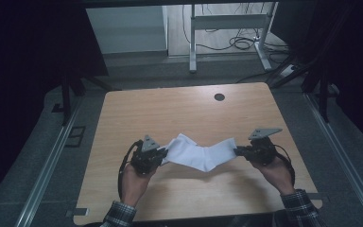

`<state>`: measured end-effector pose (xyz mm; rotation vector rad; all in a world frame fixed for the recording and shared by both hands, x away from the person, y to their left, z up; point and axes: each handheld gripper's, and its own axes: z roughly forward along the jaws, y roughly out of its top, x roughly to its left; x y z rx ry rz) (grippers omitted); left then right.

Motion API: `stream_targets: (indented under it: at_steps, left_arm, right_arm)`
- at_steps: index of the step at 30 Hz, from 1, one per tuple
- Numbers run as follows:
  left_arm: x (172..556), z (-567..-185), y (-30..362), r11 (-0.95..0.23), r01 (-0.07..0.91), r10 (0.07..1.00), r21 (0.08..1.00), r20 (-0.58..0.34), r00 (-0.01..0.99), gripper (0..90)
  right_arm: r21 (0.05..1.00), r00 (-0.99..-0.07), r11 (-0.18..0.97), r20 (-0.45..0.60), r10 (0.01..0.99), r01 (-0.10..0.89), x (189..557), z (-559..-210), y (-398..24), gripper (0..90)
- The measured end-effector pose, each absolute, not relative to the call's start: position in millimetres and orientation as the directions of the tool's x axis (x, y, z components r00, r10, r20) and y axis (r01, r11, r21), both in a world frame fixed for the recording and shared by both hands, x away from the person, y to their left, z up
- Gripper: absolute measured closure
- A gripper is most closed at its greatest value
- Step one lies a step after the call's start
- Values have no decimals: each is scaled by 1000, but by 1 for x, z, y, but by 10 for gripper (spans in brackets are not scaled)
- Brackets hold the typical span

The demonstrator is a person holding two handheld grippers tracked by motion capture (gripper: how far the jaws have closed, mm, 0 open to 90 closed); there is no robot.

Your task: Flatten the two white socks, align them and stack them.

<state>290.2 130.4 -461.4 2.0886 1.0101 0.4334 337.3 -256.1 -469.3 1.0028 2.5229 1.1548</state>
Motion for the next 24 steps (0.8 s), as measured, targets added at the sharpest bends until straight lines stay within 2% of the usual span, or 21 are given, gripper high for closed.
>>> stream_targets:
  at_steps: [7,17,22,24]
  left_arm:
    - [260,-485,146,-377,556,798,741,-45,601,857]
    - [238,-523,151,-387,626,819,676,-59,570,844]
    - [238,-531,149,-385,645,833,660,-52,551,763]
    - [239,-527,151,-373,638,839,673,-49,542,668]
  right_arm:
    - [691,-788,523,109,606,498,331,-481,-240,821]
    - [625,-830,614,102,549,483,320,-500,-221,816]
    - [575,-837,660,80,542,483,322,-512,-217,792]
    - [590,-835,652,73,545,477,321,-510,-219,755]
